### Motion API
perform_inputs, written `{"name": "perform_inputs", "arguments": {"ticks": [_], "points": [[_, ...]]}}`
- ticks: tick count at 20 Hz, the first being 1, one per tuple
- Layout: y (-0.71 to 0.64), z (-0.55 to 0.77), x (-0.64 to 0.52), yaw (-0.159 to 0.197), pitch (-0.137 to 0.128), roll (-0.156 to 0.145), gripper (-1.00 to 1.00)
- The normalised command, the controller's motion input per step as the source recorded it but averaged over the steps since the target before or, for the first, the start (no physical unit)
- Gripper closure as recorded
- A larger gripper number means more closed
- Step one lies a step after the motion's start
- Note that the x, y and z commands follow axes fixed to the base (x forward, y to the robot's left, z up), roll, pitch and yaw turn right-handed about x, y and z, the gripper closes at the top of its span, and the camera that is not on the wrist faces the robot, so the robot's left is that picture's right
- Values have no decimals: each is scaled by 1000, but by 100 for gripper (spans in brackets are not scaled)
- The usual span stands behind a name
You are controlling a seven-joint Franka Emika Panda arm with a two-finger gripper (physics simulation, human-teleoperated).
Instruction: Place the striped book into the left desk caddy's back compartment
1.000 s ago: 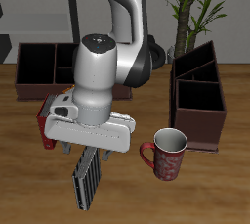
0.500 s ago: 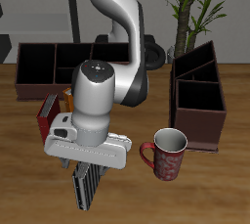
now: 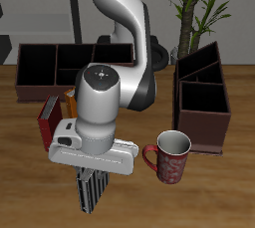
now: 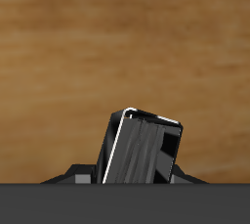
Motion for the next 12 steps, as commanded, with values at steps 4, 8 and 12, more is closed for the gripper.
{"name": "perform_inputs", "arguments": {"ticks": [4,8,12], "points": [[-4,263,-92,16,-17,0,100],[-77,519,-248,11,-35,-4,100],[-57,620,-369,36,-29,-35,100]]}}
